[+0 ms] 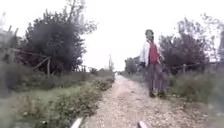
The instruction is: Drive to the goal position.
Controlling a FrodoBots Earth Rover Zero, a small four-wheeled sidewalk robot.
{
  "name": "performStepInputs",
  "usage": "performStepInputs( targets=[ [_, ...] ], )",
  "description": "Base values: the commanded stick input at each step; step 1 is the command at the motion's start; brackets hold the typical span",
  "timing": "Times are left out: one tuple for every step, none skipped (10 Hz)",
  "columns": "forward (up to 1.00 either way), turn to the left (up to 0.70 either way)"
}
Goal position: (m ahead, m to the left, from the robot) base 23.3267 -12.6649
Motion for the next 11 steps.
performStepInputs(
  targets=[
    [0.50, 0.00],
    [0.50, 0.00],
    [0.50, 0.00],
    [0.50, 0.00],
    [0.50, 0.00],
    [0.50, 0.00],
    [0.50, 0.00],
    [0.50, 0.00],
    [0.50, 0.00],
    [0.50, 0.00],
    [0.50, 0.00]
  ],
)
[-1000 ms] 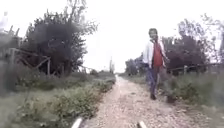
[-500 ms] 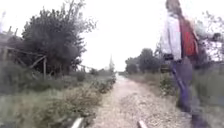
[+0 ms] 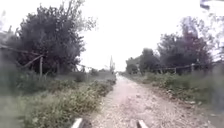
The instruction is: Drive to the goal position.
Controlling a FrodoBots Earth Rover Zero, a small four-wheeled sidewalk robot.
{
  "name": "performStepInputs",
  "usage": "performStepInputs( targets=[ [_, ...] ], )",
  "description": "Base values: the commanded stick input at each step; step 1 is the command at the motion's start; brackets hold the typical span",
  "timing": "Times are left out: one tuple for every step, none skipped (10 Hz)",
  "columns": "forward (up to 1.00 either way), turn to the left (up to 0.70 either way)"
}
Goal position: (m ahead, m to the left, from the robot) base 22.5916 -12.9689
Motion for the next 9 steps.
performStepInputs(
  targets=[
    [0.50, 0.00],
    [0.50, 0.00],
    [0.50, 0.00],
    [0.50, 0.00],
    [0.50, 0.00],
    [0.50, 0.00],
    [0.50, 0.00],
    [0.50, 0.00],
    [0.50, 0.00]
  ],
)
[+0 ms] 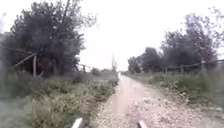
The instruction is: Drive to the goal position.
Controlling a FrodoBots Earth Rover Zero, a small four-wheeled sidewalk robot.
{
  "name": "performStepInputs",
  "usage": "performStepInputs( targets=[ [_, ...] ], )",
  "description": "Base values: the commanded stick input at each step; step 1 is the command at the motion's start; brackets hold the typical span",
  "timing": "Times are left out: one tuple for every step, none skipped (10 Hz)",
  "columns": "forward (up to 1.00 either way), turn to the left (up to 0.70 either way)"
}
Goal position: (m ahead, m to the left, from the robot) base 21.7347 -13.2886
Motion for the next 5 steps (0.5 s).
performStepInputs(
  targets=[
    [0.50, 0.00],
    [0.50, 0.00],
    [0.50, 0.00],
    [0.50, 0.00],
    [0.52, 0.00]
  ],
)
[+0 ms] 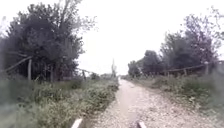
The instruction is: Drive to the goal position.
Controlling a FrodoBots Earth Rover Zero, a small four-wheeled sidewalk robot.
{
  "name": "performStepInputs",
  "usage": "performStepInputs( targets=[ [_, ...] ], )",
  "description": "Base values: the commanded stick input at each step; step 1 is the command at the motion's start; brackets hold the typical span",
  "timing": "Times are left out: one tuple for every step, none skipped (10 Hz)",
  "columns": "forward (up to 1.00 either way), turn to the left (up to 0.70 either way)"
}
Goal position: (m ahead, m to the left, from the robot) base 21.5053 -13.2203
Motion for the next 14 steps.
performStepInputs(
  targets=[
    [0.60, 0.00],
    [0.68, 0.00],
    [0.70, -0.23],
    [0.70, -0.21],
    [0.70, -0.05],
    [0.70, 0.00],
    [0.70, 0.00],
    [0.70, 0.00],
    [0.70, 0.00],
    [0.70, 0.00],
    [0.70, 0.00],
    [0.70, 0.00],
    [0.70, 0.00],
    [0.70, -0.17]
  ],
)
